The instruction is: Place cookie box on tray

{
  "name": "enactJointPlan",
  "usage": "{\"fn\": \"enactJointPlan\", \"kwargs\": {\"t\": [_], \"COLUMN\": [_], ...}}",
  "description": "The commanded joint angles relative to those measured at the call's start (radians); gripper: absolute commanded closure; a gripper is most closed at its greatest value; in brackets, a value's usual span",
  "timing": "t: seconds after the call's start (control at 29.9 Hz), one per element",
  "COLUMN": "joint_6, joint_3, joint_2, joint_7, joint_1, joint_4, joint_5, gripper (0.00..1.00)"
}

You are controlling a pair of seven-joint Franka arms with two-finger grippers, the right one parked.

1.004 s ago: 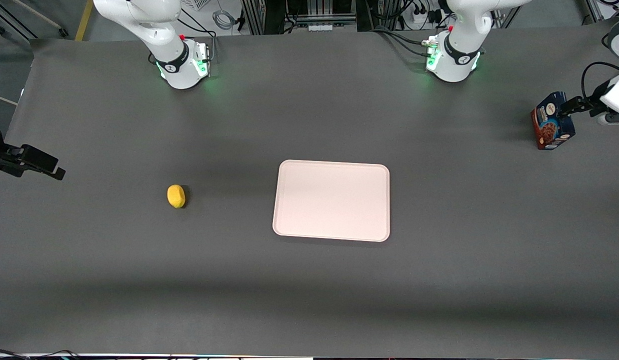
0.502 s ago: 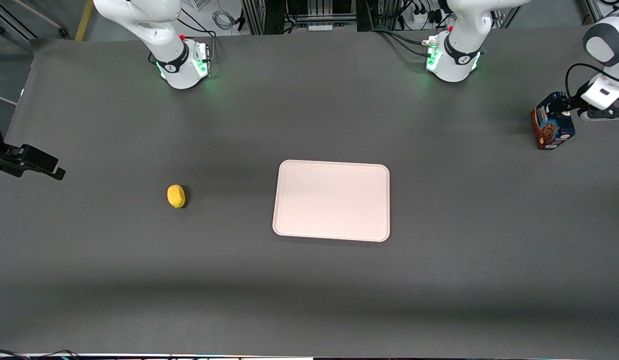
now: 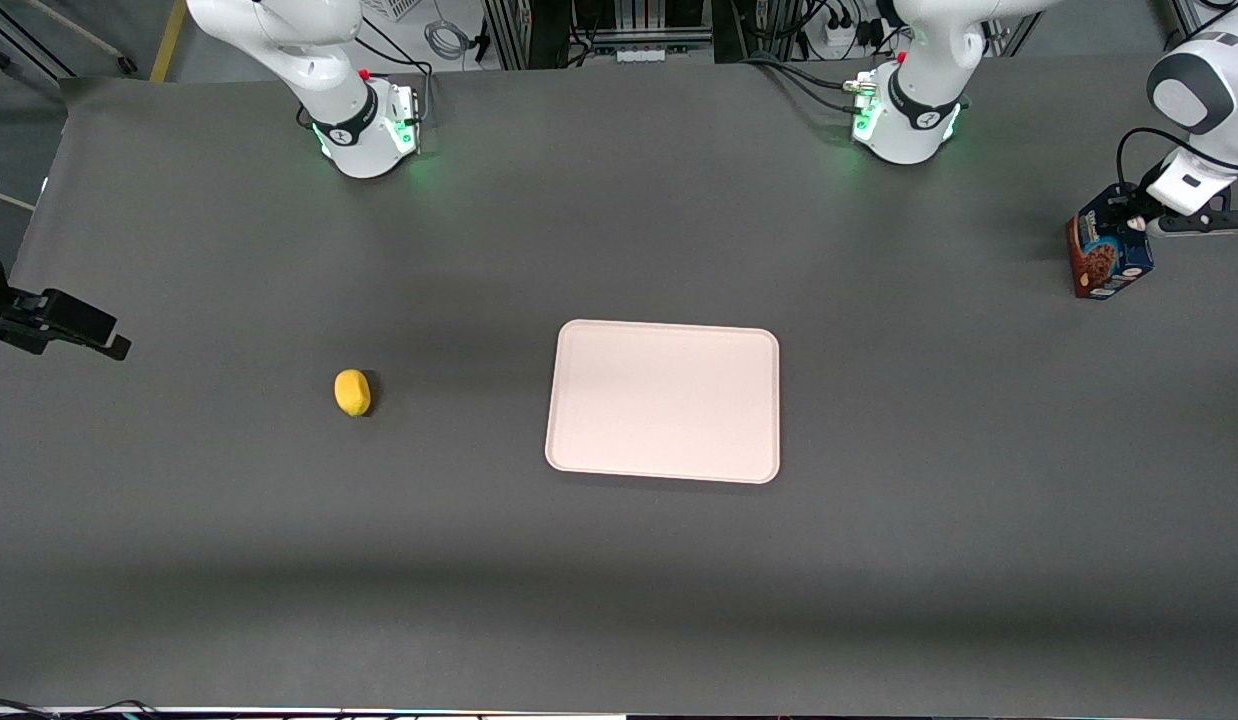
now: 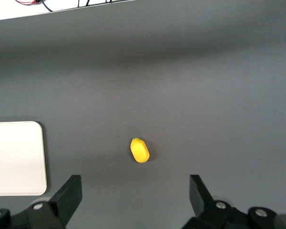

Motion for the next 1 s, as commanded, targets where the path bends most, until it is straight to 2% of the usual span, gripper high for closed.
{"fn": "enactJointPlan", "kwargs": {"t": [0.0, 0.2, 0.33, 0.5, 0.7, 0.9, 0.97], "joint_6": [0.009, -0.011, -0.142, -0.418, -0.76, -0.983, -1.031], "joint_3": [0.004, -0.002, -0.037, -0.196, -0.387, -0.566, -0.641], "joint_2": [-0.004, -0.015, -0.075, -0.168, -0.196, -0.184, -0.179], "joint_7": [0.002, -0.014, -0.047, -0.132, -0.168, -0.303, -0.381], "joint_1": [0.003, -0.001, -0.014, -0.014, -0.012, -0.015, -0.015], "joint_4": [-0.007, 0.005, 0.069, 0.227, 0.493, 0.712, 0.766], "joint_5": [0.008, 0.007, 0.002, -0.032, -0.177, -0.211, -0.243], "gripper": [0.95, 0.95, 0.95, 0.95, 0.94, 0.95, 0.95]}}
